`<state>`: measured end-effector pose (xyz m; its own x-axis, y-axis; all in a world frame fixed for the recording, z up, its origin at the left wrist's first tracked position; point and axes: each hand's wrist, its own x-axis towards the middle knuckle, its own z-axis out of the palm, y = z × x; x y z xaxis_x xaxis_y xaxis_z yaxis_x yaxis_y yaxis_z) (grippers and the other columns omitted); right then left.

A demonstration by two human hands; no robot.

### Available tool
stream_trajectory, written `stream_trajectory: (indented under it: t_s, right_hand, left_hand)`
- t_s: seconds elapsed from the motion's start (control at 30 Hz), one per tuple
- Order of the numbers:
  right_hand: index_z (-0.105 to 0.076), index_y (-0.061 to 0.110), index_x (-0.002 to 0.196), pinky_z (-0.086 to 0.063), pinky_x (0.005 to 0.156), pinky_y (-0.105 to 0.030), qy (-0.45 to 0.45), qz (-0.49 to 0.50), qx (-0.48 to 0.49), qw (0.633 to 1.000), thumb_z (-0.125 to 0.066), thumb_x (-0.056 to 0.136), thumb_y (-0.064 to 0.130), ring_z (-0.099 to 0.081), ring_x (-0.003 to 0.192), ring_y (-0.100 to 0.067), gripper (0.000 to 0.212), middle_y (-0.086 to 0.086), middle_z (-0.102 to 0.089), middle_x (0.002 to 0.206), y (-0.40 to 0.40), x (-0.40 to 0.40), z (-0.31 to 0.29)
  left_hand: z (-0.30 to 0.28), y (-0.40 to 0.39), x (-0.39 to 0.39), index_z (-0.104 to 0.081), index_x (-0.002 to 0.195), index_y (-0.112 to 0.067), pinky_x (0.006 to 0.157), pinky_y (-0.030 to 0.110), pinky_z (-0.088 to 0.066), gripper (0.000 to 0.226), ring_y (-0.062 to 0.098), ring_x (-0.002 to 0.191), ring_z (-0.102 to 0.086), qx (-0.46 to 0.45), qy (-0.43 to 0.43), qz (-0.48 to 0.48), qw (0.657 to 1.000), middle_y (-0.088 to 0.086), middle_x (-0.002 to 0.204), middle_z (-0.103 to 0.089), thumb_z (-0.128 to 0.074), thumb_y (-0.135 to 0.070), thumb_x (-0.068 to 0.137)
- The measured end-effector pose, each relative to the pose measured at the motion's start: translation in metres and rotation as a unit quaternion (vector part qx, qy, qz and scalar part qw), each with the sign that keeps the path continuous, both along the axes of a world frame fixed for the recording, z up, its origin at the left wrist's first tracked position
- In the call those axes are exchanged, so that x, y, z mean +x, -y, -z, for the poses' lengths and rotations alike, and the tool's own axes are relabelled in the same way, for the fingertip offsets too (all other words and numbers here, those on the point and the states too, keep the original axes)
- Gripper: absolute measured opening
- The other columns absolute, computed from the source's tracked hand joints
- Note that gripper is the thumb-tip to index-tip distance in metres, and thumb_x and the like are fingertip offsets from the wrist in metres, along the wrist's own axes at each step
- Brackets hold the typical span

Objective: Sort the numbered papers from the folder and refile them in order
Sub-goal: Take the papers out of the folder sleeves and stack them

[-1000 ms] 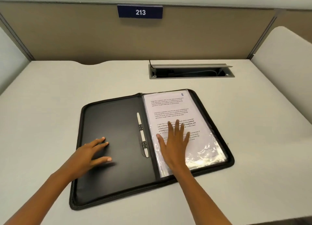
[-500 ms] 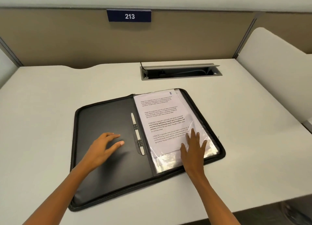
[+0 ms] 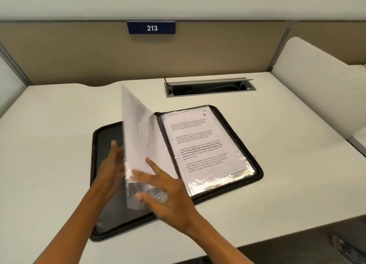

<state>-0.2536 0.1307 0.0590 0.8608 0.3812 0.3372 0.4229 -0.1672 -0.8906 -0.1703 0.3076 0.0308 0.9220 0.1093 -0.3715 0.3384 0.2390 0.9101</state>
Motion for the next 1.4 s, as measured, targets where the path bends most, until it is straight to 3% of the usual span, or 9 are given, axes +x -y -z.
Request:
stream_trajectory:
  t_s: [0.1, 0.33, 0.53, 0.67, 0.83, 0.97, 1.07, 1.27, 1.4]
  right_hand:
    - [-0.055, 0.022, 0.131, -0.043, 0.105, -0.033, -0.052, 0.184, 0.078, 0.978, -0.063, 0.092, 0.022, -0.046, 0.129, -0.004, 0.041, 0.012, -0.054, 0.137, 0.026, 0.013, 0.003]
    - [0.007, 0.006, 0.151, 0.010, 0.116, -0.047, -0.216, 0.375, -0.470, 0.769, -0.031, 0.097, 0.055, 0.011, 0.144, -0.041, 0.082, -0.032, -0.001, 0.154, 0.126, 0.042, 0.086]
    - [-0.016, 0.005, 0.150, 0.003, 0.119, -0.042, 0.003, 0.349, -0.357, 0.866, -0.009, 0.095, 0.027, -0.005, 0.147, -0.028, 0.060, -0.003, -0.003, 0.157, 0.110, 0.051, 0.096]
    - [-0.024, 0.013, 0.151, 0.001, 0.115, -0.055, 0.147, 0.317, -0.304, 0.886, -0.034, 0.096, 0.009, -0.007, 0.147, -0.022, 0.055, 0.000, -0.019, 0.158, 0.074, 0.046, 0.070]
    - [-0.025, 0.018, 0.148, -0.015, 0.110, -0.066, 0.297, 0.161, -0.312, 0.888, -0.059, 0.079, -0.001, -0.016, 0.146, -0.026, 0.079, 0.006, -0.036, 0.151, 0.018, 0.017, 0.045]
    - [-0.055, 0.011, 0.130, -0.039, 0.107, -0.043, 0.178, 0.024, -0.071, 0.981, -0.063, 0.090, 0.015, -0.031, 0.141, -0.024, 0.042, -0.001, -0.054, 0.138, 0.007, -0.005, 0.021]
    - [-0.064, 0.018, 0.119, -0.051, 0.093, -0.041, 0.075, 0.176, 0.047, 0.980, -0.061, 0.091, 0.028, -0.052, 0.125, -0.017, 0.029, 0.006, -0.060, 0.129, 0.039, 0.012, 0.022]
    - [-0.012, 0.008, 0.151, 0.006, 0.117, -0.047, -0.166, 0.385, -0.442, 0.793, -0.030, 0.094, 0.060, 0.005, 0.145, -0.038, 0.080, -0.028, -0.010, 0.155, 0.132, 0.049, 0.092]
    - [-0.019, -0.007, 0.146, -0.013, 0.117, -0.053, -0.079, 0.392, -0.392, 0.828, -0.029, 0.098, 0.033, -0.016, 0.143, -0.040, 0.064, -0.028, -0.030, 0.149, 0.133, 0.046, 0.112]
  left_hand:
    - [0.000, -0.006, -0.007, -0.064, 0.106, -0.025, 0.069, 0.031, -0.052, 0.059, 0.014, 0.083, -0.068, -0.024, -0.023, 0.005, 0.999, -0.001, 0.091, -0.073, -0.035, -0.071, 0.083]
    - [0.009, -0.030, -0.017, -0.058, 0.125, -0.026, 0.082, 0.039, -0.049, 0.054, 0.020, 0.104, -0.063, -0.028, -0.034, -0.030, 0.999, 0.000, 0.113, -0.067, -0.040, -0.063, 0.089]
    - [0.032, -0.050, -0.021, -0.055, 0.122, -0.008, 0.084, 0.039, -0.047, 0.032, 0.023, 0.092, -0.063, 0.049, -0.043, -0.080, 0.995, 0.014, 0.125, -0.059, -0.055, -0.003, 0.091]
    - [0.032, -0.047, -0.026, -0.039, 0.142, -0.024, 0.091, 0.040, -0.045, 0.062, 0.026, 0.100, -0.058, 0.099, -0.012, -0.109, 0.989, 0.007, 0.119, -0.057, -0.054, 0.005, 0.089]
    - [0.040, -0.051, -0.021, -0.067, 0.110, -0.019, 0.094, 0.034, -0.044, 0.027, 0.017, 0.101, -0.059, 0.097, -0.014, -0.079, 0.992, 0.008, 0.124, -0.061, -0.058, -0.004, 0.089]
    - [0.037, -0.047, -0.019, -0.068, 0.095, -0.016, 0.073, 0.033, -0.050, 0.035, 0.022, 0.081, -0.061, 0.110, -0.077, -0.109, 0.985, 0.004, 0.093, -0.066, -0.059, -0.049, 0.087]
    - [0.036, -0.047, -0.019, -0.063, 0.090, -0.012, 0.055, 0.033, -0.037, 0.066, 0.026, 0.060, -0.048, 0.164, -0.098, -0.113, 0.975, 0.012, 0.071, -0.053, -0.036, -0.071, 0.085]
    - [0.042, -0.046, -0.022, -0.064, 0.106, 0.001, 0.080, 0.032, -0.052, 0.035, 0.023, 0.080, -0.066, 0.053, -0.076, -0.124, 0.988, 0.016, 0.099, -0.067, -0.067, -0.027, 0.085]
    - [0.046, -0.049, -0.025, -0.059, 0.119, 0.003, 0.093, 0.039, -0.046, 0.039, 0.027, 0.092, -0.063, 0.047, -0.066, -0.127, 0.989, 0.016, 0.107, -0.066, -0.068, -0.011, 0.084]
